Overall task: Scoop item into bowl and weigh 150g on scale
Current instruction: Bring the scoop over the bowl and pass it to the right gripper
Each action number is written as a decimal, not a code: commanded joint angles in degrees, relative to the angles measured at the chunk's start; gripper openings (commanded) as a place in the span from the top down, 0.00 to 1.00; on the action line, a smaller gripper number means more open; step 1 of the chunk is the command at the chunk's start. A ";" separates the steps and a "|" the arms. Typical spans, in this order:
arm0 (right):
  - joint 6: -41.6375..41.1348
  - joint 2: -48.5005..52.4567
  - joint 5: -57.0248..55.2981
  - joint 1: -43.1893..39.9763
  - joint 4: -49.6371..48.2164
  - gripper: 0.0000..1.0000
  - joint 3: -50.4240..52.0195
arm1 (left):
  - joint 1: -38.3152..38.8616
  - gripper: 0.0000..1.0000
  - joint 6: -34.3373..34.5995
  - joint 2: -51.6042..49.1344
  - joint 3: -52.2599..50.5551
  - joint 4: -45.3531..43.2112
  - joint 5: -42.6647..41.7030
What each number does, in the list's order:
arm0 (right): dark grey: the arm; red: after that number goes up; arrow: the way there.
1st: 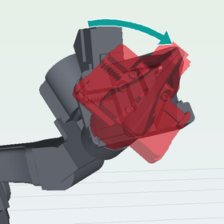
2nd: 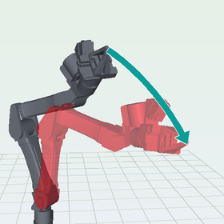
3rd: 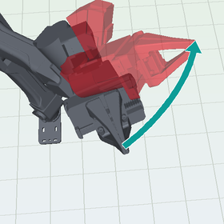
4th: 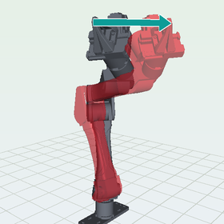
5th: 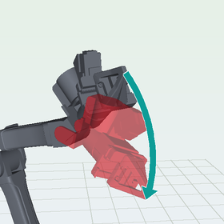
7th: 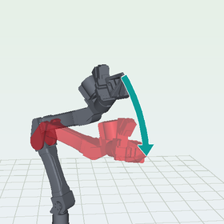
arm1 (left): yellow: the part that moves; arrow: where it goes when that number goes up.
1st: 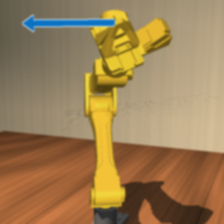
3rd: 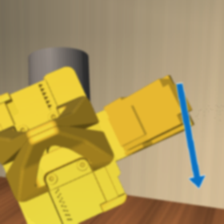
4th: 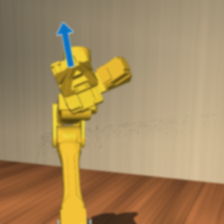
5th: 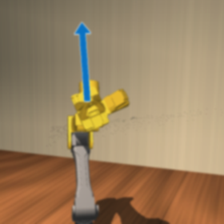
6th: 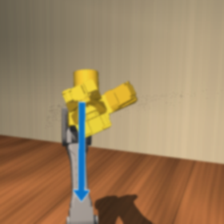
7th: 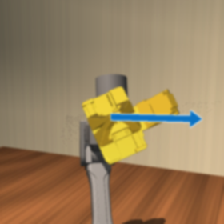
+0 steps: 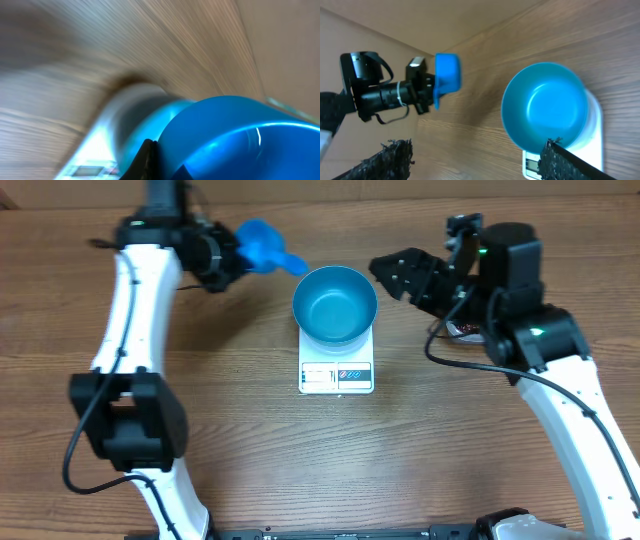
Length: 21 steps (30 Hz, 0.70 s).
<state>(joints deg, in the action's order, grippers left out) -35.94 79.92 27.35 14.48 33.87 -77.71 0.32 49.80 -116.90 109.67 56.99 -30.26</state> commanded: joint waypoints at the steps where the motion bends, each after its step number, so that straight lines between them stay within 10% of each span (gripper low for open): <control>1: -4.79 2.75 -5.01 5.05 -3.56 0.21 -1.38 | 7.37 0.96 12.22 0.61 1.49 -3.17 -1.25; 21: -4.11 5.09 -14.93 9.90 -6.60 0.56 -1.38 | 13.38 0.96 13.25 0.61 1.46 1.55 -1.31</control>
<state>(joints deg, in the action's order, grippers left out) -40.38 84.88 14.76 23.81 27.66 -77.69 12.43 62.87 -116.90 109.78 57.87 -30.89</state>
